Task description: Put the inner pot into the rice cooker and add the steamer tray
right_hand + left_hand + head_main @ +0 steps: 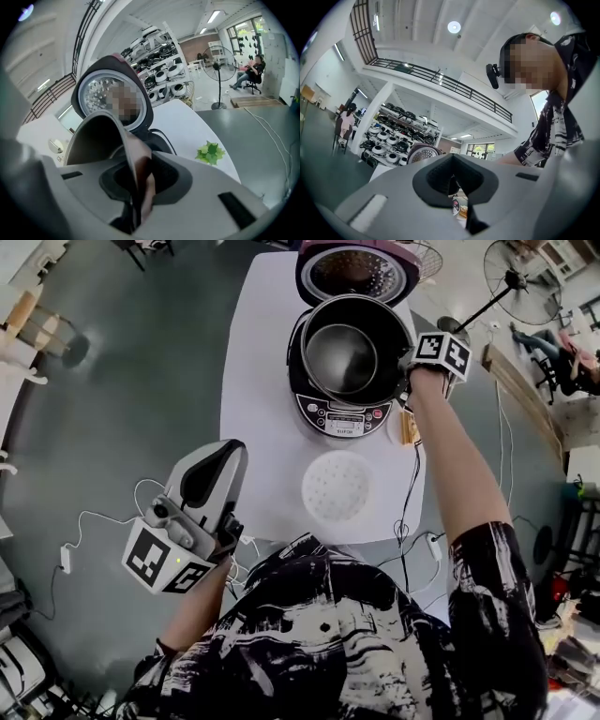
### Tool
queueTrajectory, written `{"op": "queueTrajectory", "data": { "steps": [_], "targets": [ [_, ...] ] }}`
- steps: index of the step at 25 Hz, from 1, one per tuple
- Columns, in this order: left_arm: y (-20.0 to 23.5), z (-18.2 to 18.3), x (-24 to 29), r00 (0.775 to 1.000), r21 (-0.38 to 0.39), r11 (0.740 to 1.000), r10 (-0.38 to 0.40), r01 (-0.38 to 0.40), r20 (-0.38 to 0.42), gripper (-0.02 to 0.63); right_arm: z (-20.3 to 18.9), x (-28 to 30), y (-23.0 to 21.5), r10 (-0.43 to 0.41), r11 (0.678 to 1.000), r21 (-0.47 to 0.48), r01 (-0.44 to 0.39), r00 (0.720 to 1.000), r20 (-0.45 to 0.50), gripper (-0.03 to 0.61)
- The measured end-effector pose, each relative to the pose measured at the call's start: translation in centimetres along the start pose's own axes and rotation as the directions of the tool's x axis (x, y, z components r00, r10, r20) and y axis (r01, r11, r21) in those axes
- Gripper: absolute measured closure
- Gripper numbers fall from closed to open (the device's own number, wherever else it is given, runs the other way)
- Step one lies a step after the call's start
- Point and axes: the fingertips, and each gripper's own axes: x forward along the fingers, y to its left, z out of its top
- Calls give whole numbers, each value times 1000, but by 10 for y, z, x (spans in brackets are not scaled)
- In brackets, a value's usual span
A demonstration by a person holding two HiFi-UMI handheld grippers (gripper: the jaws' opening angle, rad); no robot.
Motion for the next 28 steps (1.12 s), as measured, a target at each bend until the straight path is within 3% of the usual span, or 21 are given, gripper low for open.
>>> {"op": "queueTrajectory", "data": {
  "steps": [14, 20, 28],
  "targets": [
    [23, -6, -21, 998, -10, 998, 62, -63, -26, 609, -17, 53, -15, -124, 991, -59, 120, 989, -83, 541],
    [28, -11, -24, 996, -15, 997, 79, -80, -35, 609, -25, 65, -28, -201, 972, -149, 183, 973, -117, 549],
    [30, -13, -21, 997, -23, 997, 76, -76, -34, 609, -31, 73, -30, -212, 970, -158, 187, 964, -159, 549]
  ]
}}
